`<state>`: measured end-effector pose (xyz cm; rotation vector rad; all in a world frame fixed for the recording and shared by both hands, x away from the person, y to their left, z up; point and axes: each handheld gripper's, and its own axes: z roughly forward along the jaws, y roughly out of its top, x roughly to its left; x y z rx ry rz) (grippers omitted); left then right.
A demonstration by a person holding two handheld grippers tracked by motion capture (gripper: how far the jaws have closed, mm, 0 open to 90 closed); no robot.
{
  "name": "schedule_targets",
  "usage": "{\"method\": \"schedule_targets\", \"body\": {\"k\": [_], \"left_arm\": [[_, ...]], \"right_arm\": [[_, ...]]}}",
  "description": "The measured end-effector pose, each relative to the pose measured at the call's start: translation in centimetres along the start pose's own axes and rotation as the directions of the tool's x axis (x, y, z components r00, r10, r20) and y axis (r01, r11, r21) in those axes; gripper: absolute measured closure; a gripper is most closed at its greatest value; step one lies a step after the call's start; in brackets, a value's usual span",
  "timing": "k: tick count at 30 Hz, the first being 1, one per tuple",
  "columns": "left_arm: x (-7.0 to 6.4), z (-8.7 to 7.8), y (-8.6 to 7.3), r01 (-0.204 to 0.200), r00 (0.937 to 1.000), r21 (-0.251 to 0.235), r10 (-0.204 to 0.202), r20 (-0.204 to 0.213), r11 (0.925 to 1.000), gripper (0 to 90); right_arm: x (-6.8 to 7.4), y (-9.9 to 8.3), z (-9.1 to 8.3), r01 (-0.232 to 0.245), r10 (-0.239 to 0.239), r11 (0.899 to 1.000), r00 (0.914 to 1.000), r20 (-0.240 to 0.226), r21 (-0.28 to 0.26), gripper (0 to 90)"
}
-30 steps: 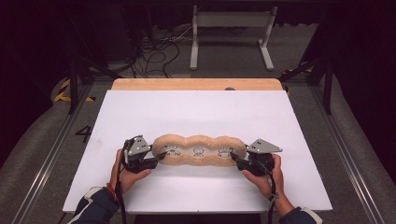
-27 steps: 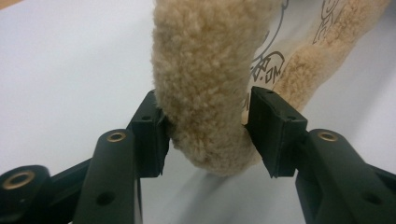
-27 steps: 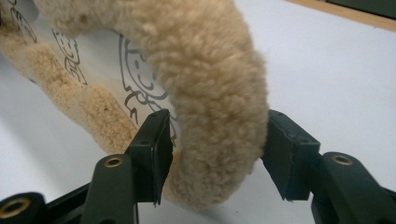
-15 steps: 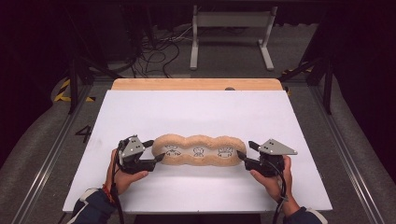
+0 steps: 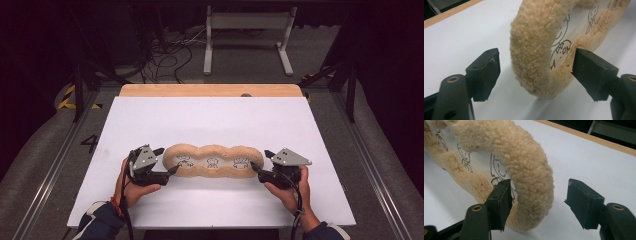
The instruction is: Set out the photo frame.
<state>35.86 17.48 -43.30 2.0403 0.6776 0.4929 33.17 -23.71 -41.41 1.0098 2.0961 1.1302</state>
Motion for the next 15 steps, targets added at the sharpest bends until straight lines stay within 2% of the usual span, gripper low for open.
{"method": "schedule_targets", "body": {"k": [3,6,15], "left_arm": [[-0.09,-0.06,0.14,0.007,0.9997,-0.007,-0.007,0.022,1.0,18.0],[-0.28,0.02,0.14,-0.018,0.9992,0.008,0.018,0.035,0.9998,15.7],[-0.56,-0.59,0.13,-0.055,0.9978,0.023,0.054,0.038,0.9982,11.3]], "right_arm": [[0.01,0.25,0.02,0.01,-0.01,1.0,0.9999,-0.012,0.006,31.4],[0.17,0.39,0.15,0.024,-0.024,0.999,0.9996,-0.018,0.022,25.7],[-0.03,0.24,-0.09,0.032,-0.031,0.999,0.9989,-0.036,0.034,15.8]]}}
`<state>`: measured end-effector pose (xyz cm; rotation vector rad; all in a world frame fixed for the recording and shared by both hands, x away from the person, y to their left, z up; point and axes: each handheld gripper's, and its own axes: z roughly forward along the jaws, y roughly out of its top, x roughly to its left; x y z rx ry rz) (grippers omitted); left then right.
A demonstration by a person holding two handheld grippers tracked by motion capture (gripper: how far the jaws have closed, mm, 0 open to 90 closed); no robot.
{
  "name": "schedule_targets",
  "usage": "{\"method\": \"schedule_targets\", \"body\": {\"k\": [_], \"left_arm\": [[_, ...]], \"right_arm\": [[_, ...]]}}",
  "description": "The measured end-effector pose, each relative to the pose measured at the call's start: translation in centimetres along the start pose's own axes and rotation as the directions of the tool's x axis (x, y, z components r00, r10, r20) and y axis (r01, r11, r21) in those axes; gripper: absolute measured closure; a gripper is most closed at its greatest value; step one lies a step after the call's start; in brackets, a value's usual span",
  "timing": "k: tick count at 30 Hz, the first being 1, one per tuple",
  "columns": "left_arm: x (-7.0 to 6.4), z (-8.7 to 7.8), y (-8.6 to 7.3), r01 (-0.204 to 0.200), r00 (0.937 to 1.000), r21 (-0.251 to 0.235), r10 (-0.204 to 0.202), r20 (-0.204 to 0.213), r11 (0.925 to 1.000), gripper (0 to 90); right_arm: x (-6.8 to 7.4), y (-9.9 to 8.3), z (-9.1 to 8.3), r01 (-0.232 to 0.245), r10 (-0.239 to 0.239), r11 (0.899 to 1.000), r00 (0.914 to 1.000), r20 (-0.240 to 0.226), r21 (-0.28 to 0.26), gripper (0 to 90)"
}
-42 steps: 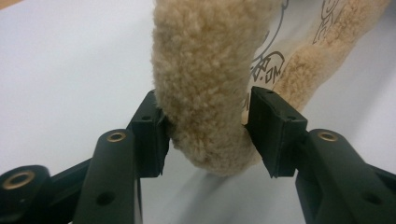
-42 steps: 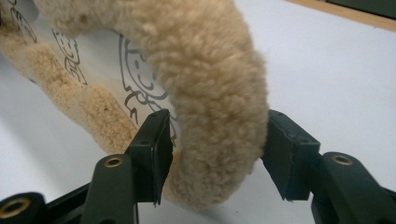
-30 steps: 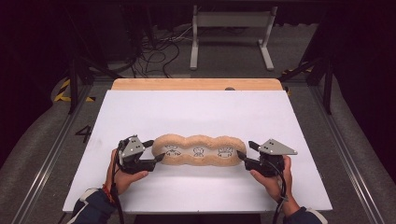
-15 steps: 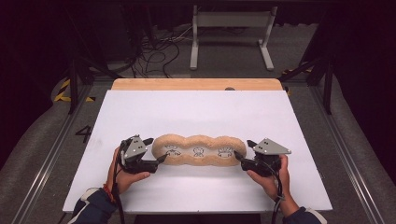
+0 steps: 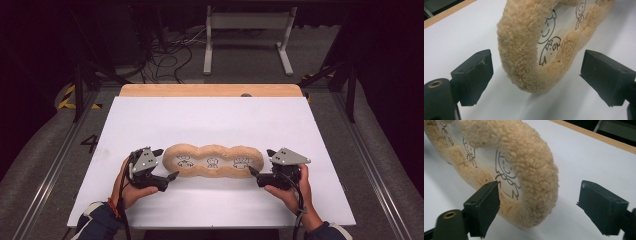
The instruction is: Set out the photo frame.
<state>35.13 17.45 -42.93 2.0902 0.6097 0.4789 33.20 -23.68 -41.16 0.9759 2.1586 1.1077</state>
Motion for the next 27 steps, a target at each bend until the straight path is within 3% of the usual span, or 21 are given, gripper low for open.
{"method": "schedule_targets", "body": {"k": [13,27], "left_arm": [[0.0,-1.5,-1.2,-0.002,1.0,0.021,0.002,-0.009,0.9998,10.8],[0.7,-2.9,-3.6,0.012,0.9995,0.045,-0.01,-0.03,0.9989,10.6]], "right_arm": [[-0.2,-1.0,-1.5,0.072,-0.073,0.997,0.997,0.026,0.035,16.0],[-1.5,-3.2,-3.2,0.064,-0.066,0.997,0.9967,0.047,0.039,17.1]]}}
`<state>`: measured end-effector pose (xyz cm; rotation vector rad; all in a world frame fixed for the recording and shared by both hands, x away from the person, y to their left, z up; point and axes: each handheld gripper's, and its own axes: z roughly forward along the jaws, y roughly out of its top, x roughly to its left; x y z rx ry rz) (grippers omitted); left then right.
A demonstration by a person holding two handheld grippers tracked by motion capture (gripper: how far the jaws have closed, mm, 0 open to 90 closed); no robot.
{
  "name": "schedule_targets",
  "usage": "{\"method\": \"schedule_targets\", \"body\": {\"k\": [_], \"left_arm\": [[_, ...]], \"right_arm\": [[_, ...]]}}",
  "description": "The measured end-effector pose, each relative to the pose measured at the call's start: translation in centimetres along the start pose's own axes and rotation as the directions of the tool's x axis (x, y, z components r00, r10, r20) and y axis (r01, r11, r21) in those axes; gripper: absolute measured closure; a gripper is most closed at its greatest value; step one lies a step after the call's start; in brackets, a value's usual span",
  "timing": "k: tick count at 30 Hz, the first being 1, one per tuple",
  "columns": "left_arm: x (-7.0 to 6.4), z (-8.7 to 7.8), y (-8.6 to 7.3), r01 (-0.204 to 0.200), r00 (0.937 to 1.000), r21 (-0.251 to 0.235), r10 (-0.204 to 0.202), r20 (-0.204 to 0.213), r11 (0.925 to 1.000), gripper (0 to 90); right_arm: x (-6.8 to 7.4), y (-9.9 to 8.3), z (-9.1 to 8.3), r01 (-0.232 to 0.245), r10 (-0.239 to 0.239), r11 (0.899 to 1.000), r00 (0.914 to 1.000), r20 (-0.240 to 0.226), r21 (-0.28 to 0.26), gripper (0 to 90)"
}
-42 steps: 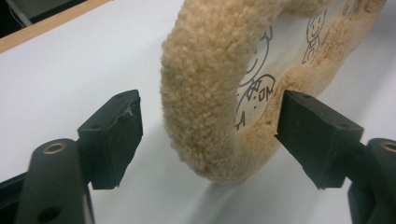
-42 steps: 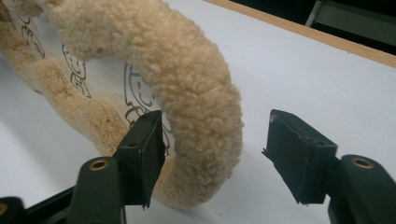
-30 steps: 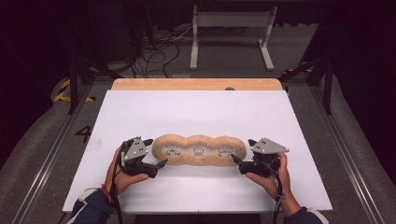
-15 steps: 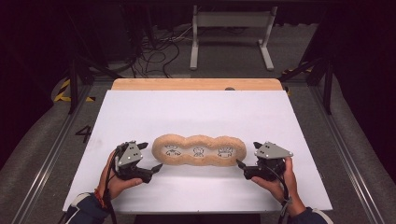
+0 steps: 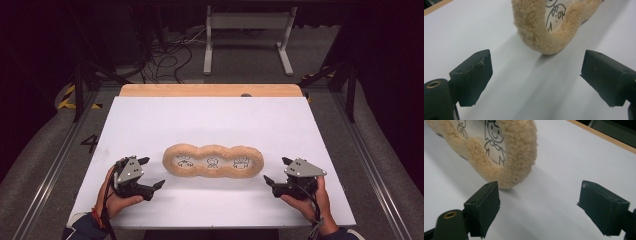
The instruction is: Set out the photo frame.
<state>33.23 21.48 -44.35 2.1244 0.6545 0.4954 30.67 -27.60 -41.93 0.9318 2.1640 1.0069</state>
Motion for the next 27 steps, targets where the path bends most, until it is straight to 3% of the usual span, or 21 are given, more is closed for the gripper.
{"method": "schedule_targets", "body": {"k": [14,17,23,27], "left_arm": [[1.1,-1.8,-2.6,0.038,0.9988,0.018,-0.037,-0.031,0.9991,10.3],[1.3,-2.2,-3.2,0.048,0.9981,0.017,-0.047,-0.038,0.9987,10.3],[1.6,-3.2,-4.4,0.067,0.997,0.017,-0.066,-0.041,0.9976,10.2],[2.1,-3.7,-5.5,0.101,0.994,0.014,-0.101,-0.042,0.9948,10.1]], "right_arm": [[-1.3,-2.6,-1.1,-0.036,0.036,0.999,0.9979,0.054,0.007,16.8],[-1.5,-3.1,-1.3,-0.066,0.065,0.998,0.9964,0.054,0.005,16.6],[-1.9,-4.0,-1.8,-0.069,0.069,0.998,0.994,0.085,0.002,16.5],[-2.1,-4.9,-1.9,-0.09,0.089,0.996,0.9926,0.083,0.006,15.8]]}}
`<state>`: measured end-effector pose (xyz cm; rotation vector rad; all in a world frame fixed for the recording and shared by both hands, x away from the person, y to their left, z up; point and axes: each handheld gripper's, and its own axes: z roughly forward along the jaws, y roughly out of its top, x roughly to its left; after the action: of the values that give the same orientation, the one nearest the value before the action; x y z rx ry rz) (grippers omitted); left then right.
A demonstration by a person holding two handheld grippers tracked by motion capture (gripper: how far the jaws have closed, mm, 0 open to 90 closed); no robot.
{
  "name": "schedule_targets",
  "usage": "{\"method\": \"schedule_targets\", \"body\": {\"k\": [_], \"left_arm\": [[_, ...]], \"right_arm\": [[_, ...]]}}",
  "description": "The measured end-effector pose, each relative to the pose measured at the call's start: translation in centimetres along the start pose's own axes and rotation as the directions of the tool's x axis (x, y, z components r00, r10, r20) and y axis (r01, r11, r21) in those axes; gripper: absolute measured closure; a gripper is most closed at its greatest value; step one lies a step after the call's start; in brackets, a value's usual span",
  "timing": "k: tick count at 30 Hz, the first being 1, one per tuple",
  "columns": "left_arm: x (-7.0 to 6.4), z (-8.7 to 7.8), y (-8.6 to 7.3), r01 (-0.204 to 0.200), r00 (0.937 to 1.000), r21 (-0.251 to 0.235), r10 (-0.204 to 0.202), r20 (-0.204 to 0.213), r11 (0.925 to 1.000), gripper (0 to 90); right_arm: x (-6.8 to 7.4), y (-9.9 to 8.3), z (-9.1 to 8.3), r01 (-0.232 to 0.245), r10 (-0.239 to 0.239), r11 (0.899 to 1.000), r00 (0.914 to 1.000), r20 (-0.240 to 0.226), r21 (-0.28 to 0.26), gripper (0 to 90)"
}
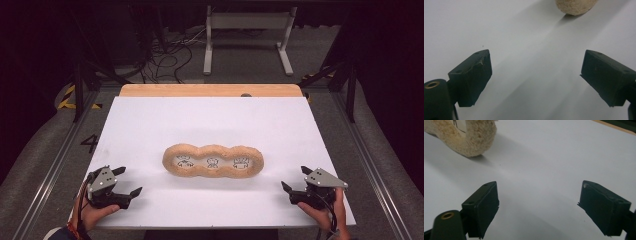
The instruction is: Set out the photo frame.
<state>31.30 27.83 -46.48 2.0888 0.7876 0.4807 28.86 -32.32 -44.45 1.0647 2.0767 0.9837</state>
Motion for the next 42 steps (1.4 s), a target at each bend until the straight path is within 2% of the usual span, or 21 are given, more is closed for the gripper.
{"method": "schedule_targets", "body": {"k": [4,8,11,18,28,36,42], "left_arm": [[0.1,-0.6,-0.6,0.033,0.9994,-0.025,-0.033,0.009,0.9992,9.4],[0.0,-1.0,-0.7,0.061,0.9981,-0.051,-0.061,0.013,0.9968,9.2],[0.0,-0.9,-0.7,0.065,0.9979,-0.054,-0.065,0.007,0.9964,9.0],[0.0,-0.9,-0.6,0.058,0.9983,-0.044,-0.059,-0.007,0.9973,8.8],[0.0,-0.7,-0.6,0.048,0.9988,-0.044,-0.048,0.004,0.9979,8.0],[0.0,-0.2,-0.4,0.037,0.9993,-0.014,-0.037,-0.005,0.9992,7.8],[-0.1,0.1,-0.1,0.021,0.9998,-0.01,-0.021,-0.002,0.9997,7.8]], "right_arm": [[-0.4,-0.9,-0.2,-0.024,0.024,1.0,0.9997,0.005,0.003,15.6],[-0.8,-1.4,-0.6,-0.046,0.046,0.999,0.9988,0.012,-0.016,16.0],[-0.9,-1.5,-0.6,-0.055,0.056,0.998,0.9984,0.003,-0.028,16.1],[-1.2,-1.5,-0.7,-0.071,0.071,0.997,0.9974,0.01,-0.036,16.0],[-0.9,-1.5,-0.7,-0.066,0.067,0.997,0.9976,0.019,-0.025,14.8],[-1.0,-1.6,-0.3,-0.068,0.068,0.998,0.9973,0.025,-0.011,14.0],[-1.1,-1.8,-0.5,-0.074,0.074,0.997,0.9967,0.034,-0.01,13.3]]}}
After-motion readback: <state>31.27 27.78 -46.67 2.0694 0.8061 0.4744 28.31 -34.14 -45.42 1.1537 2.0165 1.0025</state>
